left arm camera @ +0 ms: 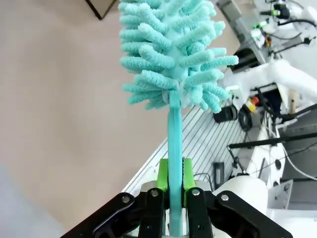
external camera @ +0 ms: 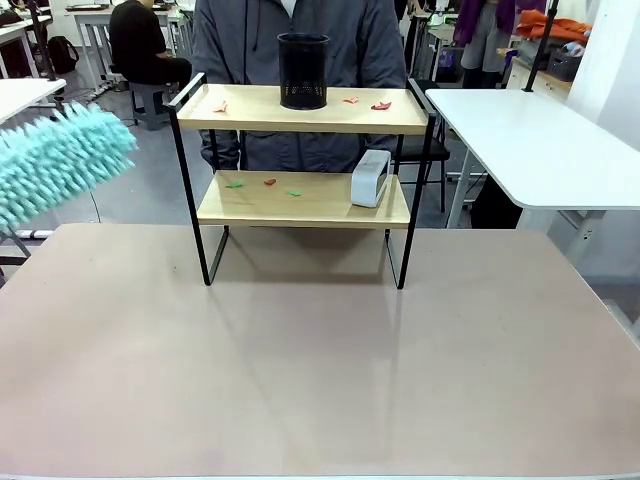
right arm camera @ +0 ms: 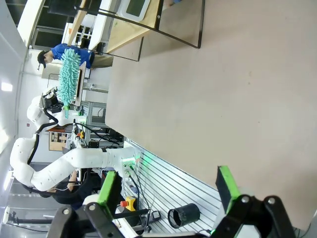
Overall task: Clean the shelf.
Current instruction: Pick up the Duster from the human.
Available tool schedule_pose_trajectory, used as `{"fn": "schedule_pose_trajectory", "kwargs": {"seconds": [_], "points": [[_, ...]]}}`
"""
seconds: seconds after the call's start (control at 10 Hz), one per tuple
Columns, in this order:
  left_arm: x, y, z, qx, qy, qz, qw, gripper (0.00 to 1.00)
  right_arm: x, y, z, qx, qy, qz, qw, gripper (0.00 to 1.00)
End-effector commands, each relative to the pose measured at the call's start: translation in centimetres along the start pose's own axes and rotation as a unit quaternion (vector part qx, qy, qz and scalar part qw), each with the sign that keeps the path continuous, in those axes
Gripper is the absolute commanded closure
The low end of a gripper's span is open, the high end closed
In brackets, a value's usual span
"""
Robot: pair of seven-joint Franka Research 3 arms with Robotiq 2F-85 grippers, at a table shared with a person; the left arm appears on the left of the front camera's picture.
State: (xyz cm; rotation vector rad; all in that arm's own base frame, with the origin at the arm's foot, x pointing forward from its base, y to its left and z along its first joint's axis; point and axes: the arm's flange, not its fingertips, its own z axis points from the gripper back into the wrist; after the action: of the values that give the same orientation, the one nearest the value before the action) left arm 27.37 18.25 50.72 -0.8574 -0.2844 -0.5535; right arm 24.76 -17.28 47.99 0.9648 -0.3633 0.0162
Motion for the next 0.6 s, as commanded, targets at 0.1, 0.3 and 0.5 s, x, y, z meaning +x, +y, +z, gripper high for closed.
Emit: {"fn": "schedule_pose_trajectory", "kwargs": {"seconds": [0.1, 0.3, 0.5], "points": [[0.0, 0.0, 0.0, 0.000, 0.000, 0.000, 1.000, 1.00, 0.3, 0.1, 0.1, 0.011, -0.006, 0.012, 1.000, 0.00], [0.0, 0.0, 0.0, 0.000, 0.000, 0.000, 1.000, 1.00, 0.3, 0.1, 0.1, 0.011, -0.006, 0.012, 1.000, 0.00], [0.0, 0.0, 0.0, 0.000, 0.000, 0.000, 1.000, 1.00, 0.3, 0.1, 0.1, 0.011, -0.006, 0.012, 1.000, 0.00]]}}
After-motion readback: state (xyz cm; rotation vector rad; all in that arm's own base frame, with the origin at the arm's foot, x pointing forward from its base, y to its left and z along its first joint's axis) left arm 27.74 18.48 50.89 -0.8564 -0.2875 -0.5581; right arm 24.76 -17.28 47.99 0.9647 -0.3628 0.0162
